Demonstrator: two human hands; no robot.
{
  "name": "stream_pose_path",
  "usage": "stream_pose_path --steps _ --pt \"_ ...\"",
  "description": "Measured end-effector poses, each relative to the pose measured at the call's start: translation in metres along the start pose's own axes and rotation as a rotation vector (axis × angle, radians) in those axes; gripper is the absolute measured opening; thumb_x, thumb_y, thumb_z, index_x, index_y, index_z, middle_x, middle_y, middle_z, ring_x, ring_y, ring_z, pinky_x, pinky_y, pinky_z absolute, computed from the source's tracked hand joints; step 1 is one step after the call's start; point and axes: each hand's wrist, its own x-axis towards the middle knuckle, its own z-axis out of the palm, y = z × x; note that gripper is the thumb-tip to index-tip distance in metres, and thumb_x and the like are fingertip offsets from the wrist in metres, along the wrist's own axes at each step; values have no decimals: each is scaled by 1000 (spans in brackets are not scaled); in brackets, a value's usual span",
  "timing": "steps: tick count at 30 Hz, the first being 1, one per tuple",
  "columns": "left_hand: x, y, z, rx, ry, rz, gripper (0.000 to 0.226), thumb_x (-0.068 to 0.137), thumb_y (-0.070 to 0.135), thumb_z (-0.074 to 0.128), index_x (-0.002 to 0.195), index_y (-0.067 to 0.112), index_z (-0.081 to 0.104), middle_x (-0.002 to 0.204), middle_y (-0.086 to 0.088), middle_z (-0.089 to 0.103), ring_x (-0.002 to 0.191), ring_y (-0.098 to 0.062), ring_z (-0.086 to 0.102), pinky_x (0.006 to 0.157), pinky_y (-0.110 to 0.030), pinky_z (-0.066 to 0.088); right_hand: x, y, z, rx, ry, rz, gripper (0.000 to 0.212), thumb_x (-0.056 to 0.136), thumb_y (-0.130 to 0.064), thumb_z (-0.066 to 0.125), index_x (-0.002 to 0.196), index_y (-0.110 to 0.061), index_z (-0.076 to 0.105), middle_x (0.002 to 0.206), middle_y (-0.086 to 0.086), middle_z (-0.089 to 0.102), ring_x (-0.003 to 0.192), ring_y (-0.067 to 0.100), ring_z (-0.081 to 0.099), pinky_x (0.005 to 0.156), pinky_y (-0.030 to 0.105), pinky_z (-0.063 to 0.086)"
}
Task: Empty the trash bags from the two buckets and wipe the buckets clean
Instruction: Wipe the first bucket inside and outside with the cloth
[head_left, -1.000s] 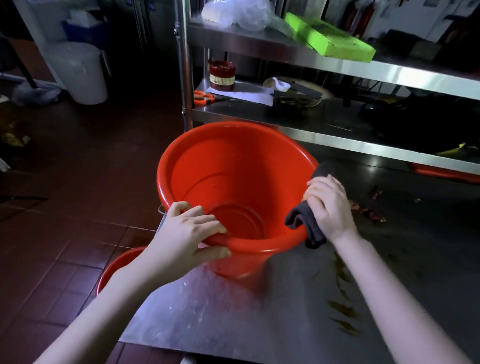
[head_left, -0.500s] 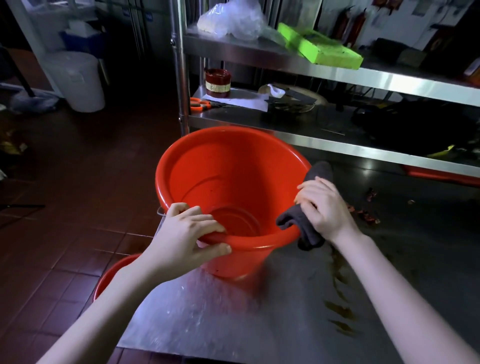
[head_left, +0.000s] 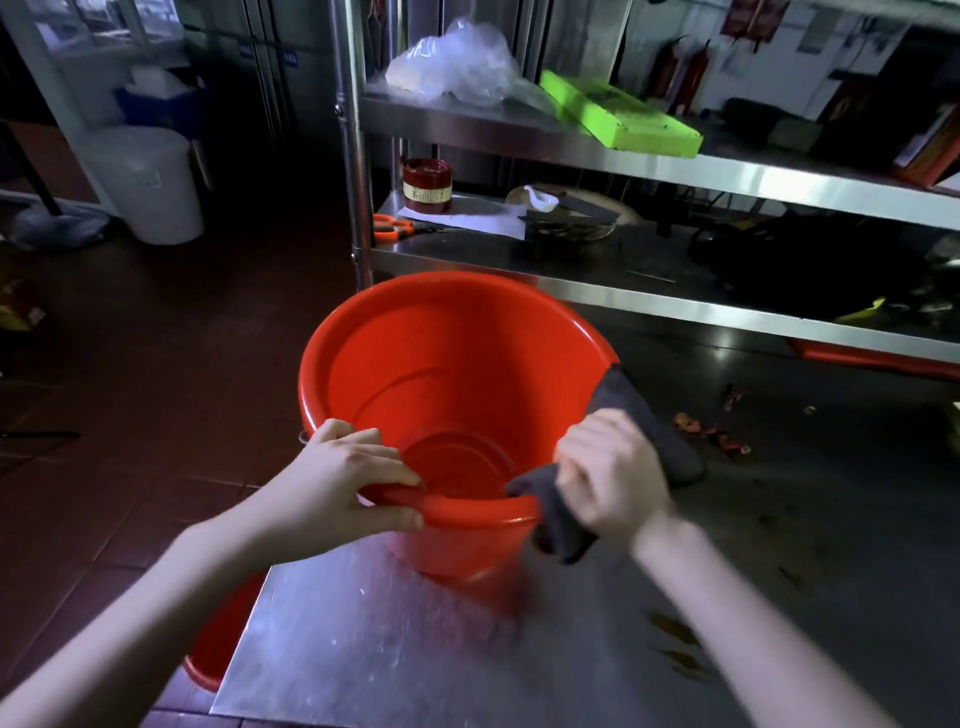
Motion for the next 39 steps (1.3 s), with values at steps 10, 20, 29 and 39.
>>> stream_pose_path --steps 10,20,29,39 --pt "6 13 -17 43 42 -100 43 82 64 54 110 34 68 91 22 63 87 -6 57 91 -34 40 14 -41 18 62 141 430 22 80 -24 44 62 -17 54 71 1 56 80 28 55 95 40 35" --pt "12 15 18 52 228 -92 48 78 74 52 82 29 66 65 25 38 68 4 32 82 -31 35 19 38 2 50 -133 110 31 85 -27 42 68 -12 63 79 3 67 91 27 64 95 39 38" --pt "11 15 28 118 277 -116 49 81 74 48 78 28 64 64 24 46 64 -5 39 78 -30 31 9 -51 16 32 121 436 22 83 -22 44 64 -19 53 69 1 55 77 27 55 98 45 37" --pt "13 19 24 43 264 -115 49 78 75 51 79 28 67 63 28 41 63 0 38 81 -30 34 23 45 -1 66 -227 208 35 85 -29 39 69 -13 65 85 3 70 100 26 64 101 33 34"
